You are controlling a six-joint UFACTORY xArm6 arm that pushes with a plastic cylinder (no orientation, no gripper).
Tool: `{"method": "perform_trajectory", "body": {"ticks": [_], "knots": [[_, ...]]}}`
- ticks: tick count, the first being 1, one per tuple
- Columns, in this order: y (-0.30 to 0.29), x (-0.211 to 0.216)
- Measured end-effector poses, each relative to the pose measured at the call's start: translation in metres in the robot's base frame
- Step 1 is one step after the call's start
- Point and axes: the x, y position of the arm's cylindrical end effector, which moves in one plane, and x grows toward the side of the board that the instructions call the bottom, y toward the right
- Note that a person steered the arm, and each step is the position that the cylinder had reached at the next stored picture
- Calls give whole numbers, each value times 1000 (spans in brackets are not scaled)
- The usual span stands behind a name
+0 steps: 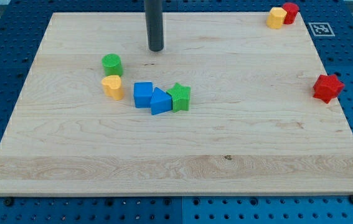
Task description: Push the green circle right a bit
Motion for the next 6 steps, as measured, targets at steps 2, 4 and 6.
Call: {"method": "perform_trajectory", "body": {"ticks": [2, 4, 6], "knots": [[-23, -1], [-29, -1], [-40, -1]]}}
